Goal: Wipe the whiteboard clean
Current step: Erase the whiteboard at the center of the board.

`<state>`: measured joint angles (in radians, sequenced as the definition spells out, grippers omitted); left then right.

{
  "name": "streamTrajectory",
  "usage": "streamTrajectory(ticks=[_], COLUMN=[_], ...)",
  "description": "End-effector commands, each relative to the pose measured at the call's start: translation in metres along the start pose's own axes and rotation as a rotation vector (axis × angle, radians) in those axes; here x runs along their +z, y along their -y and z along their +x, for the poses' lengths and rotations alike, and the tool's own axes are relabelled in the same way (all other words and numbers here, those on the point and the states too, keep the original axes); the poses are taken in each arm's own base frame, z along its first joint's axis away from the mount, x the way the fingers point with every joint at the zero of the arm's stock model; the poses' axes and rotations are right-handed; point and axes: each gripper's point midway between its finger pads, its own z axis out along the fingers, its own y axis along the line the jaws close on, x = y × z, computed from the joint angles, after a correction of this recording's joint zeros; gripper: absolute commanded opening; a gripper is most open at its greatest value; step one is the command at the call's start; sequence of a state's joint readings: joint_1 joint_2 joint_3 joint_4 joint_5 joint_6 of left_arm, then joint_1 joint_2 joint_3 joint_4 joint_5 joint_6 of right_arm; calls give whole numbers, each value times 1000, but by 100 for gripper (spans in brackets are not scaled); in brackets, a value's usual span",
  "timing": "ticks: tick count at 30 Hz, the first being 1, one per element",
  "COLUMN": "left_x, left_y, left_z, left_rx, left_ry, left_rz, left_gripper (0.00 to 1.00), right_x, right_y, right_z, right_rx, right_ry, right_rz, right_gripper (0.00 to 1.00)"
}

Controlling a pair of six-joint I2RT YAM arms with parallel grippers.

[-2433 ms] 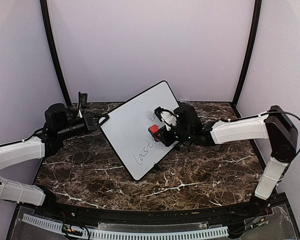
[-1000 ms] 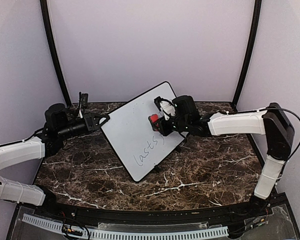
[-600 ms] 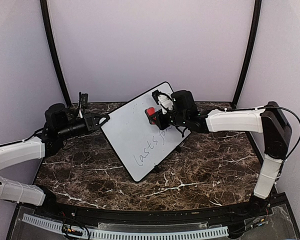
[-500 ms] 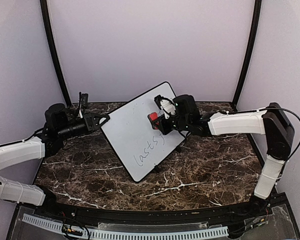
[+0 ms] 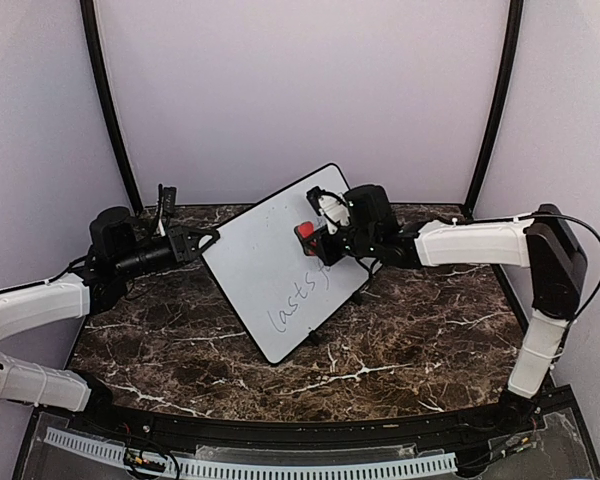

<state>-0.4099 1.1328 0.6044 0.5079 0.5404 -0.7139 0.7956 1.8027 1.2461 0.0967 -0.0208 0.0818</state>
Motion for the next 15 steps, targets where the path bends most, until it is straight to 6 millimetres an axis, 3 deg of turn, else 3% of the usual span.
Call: streamTrajectory(ticks=[1,6,15], left_x=[-12,-12,-12], left_y=[60,61,60], left_z=[-22,-22,-21], left_rx=[113,117,115], left_ry=[67,68,65], left_rz=[216,217,217], left_gripper=[0,0,0], right_x=[9,15,3], right_y=[11,17,21], right_z=[-37,-37,18], right_rx=[-19,-27,-4], right_ry=[68,65,9], right_rz=[27,35,27], right_gripper=[19,19,19])
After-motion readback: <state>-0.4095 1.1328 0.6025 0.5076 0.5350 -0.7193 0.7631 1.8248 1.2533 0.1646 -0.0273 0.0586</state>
